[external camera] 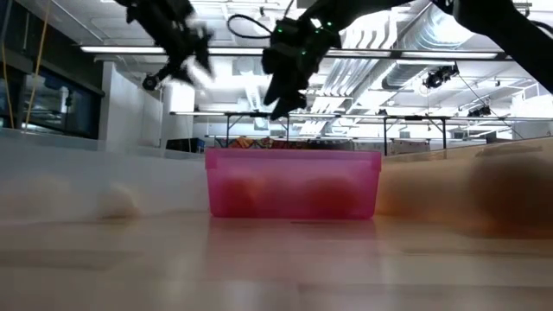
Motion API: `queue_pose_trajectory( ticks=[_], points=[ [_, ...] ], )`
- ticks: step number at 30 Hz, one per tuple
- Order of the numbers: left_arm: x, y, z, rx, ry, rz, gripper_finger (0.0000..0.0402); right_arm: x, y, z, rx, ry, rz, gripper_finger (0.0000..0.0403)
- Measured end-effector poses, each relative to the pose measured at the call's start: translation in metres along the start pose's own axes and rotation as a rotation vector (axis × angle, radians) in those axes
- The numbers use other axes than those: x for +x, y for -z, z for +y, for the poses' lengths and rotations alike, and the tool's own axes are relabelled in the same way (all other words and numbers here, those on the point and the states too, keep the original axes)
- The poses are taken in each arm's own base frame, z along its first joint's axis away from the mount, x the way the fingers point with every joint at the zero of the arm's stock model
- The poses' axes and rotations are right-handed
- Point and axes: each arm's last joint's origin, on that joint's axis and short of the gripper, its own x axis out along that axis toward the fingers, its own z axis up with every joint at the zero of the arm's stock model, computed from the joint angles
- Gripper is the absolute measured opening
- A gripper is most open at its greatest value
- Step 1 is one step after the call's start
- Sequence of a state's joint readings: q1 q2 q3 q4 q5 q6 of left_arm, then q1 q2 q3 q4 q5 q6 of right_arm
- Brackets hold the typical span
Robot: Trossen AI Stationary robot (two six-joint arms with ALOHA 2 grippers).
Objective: Sort produce into baskets
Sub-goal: Put the white garlic into the transparent bin
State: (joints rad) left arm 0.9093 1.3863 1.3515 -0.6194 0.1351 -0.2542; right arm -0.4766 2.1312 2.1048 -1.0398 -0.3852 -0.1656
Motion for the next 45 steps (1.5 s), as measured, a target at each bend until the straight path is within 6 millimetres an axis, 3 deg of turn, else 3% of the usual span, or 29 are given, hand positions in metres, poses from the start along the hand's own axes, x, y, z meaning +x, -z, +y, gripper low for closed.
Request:
queue_pose_trajectory(
  ticks=[4, 7, 10, 14, 22, 28, 45],
  points=[
    [0.038, 0.030, 0.027, 0.032, -0.331, 0.355, 0.0241, -0.021, 0.001, -0.012, 0.028, 0.019, -0.046, 0.0287],
    [0.072, 0.061, 0.049, -0.044, -0.429, 0.579, 0.0241, -0.035, 0.001, -0.012, 0.023, 0.032, -0.074, 0.0287],
    [0.095, 0.084, 0.062, -0.092, -0.479, 0.659, 0.0241, -0.050, 0.001, -0.008, -0.007, 0.041, -0.092, 0.0287],
    [0.110, 0.102, 0.073, -0.149, -0.626, 0.567, 0.0241, -0.070, 0.006, -0.008, -0.035, 0.056, -0.092, 0.0287],
    [0.114, 0.113, 0.087, -0.393, -0.843, 0.288, 0.0241, -0.105, 0.024, -0.032, 0.026, 0.090, -0.081, 0.0287],
    [0.111, 0.122, 0.101, -0.568, -0.994, 0.168, 0.0241, -0.113, 0.025, -0.047, 0.051, 0.111, -0.128, 0.0287],
    [0.119, 0.120, 0.117, -0.960, -1.006, -0.072, 0.0223, -0.116, 0.015, -0.050, 0.024, 0.143, -0.225, 0.0287]
  ],
)
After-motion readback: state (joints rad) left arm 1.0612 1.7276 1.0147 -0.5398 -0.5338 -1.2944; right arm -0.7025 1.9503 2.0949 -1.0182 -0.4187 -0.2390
